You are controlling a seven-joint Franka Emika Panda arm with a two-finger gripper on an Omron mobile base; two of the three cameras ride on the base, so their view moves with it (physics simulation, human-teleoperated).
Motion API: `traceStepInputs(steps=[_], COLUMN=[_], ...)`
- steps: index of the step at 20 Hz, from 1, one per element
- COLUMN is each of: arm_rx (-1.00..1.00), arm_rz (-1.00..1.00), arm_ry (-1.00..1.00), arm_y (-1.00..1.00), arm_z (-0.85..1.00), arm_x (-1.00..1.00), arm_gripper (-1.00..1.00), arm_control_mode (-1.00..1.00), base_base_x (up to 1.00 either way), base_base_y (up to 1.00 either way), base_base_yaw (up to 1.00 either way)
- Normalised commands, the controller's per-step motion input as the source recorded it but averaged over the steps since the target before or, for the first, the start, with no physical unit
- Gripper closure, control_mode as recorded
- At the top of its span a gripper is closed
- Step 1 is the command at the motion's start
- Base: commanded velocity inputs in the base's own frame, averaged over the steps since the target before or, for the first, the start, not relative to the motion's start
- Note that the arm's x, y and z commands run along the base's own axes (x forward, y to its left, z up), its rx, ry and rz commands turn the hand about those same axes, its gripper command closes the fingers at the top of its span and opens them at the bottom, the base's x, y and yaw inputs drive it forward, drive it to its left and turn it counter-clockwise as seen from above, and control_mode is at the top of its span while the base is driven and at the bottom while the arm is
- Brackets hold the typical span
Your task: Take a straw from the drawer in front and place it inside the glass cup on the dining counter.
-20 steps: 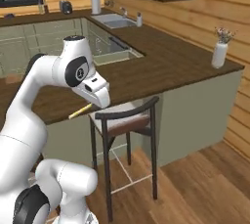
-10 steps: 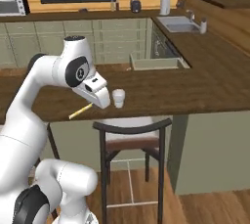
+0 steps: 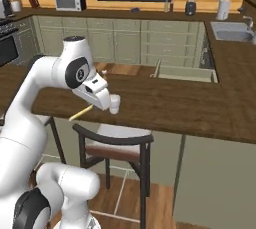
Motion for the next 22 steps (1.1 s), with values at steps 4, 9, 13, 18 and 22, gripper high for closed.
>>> traceStepInputs(steps=[4,9,13,18,22], arm_rx=[0.00,0.00,0.00,0.01,0.05], arm_rz=[0.00,0.00,0.00,0.36,0.73], arm_ry=[0.00,0.00,0.00,-0.23,-0.41], arm_y=[0.00,0.00,0.00,-0.09,-0.34], arm_z=[0.00,0.00,0.00,0.22,0.05], arm_x=[0.00,0.00,0.00,0.26,0.06], arm_gripper=[1.00,1.00,1.00,1.00,1.00], arm_control_mode=[1.00,1.00,1.00,-1.00,-1.00], base_base_x=[0.67,0.99,0.97,0.00,0.00], base_base_y=[-0.32,0.00,0.00,0.00,0.00], base_base_yaw=[0.28,0.09,0.03,0.00,0.00])
